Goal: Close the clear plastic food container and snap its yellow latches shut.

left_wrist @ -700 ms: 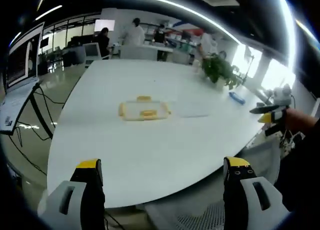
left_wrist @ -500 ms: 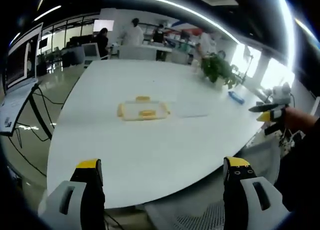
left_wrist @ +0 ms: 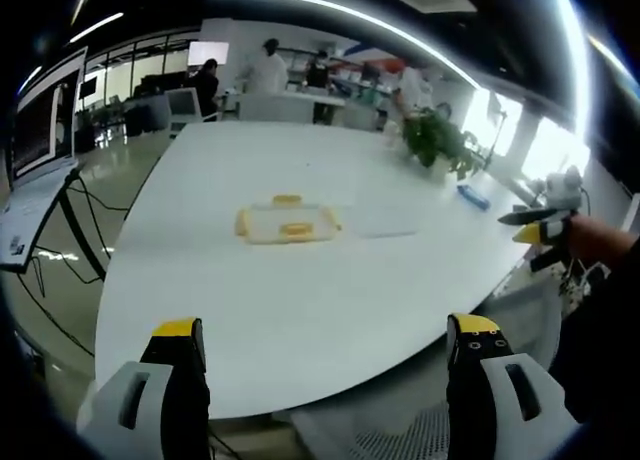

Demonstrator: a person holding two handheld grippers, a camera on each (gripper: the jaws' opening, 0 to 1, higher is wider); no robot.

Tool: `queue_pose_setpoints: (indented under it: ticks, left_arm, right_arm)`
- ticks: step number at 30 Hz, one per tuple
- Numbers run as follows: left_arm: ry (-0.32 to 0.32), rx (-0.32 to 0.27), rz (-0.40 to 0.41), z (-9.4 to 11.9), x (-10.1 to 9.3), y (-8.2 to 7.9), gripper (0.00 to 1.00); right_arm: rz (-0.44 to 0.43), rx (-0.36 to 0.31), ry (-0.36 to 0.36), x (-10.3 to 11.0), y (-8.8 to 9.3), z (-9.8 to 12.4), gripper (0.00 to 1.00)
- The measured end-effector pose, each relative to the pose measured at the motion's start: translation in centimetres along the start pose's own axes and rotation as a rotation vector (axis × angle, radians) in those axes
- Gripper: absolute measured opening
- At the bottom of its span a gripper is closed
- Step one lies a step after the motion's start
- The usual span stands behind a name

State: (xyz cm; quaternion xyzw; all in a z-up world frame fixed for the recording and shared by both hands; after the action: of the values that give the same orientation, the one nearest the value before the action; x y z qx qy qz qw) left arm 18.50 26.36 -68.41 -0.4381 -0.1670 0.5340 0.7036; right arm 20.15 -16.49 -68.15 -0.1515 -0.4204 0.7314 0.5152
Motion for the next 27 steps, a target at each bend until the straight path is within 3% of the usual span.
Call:
queue_pose_setpoints:
  ticks: [27]
  left_arm:
    - [0.014,0.000,-0.004,-0.53,-0.31,-0.12,0.99]
  right_arm:
    - [0.005,-0.008,0.014,-0.05,-0.48,-0.20,1.00]
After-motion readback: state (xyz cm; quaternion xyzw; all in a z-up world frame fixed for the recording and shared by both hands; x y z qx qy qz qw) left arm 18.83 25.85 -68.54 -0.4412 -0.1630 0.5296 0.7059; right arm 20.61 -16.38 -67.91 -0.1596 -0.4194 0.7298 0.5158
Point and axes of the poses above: the point that each gripper's makers call its tool centre point, and the gripper's own axes: z roughly backward along the fingers, x roughly to its left, y roughly out of its underside, the point moved 9 cm from there along z, roughly backward along the fingers, and after that the axes turned 1 degree about -x, right-handed, at the moved point
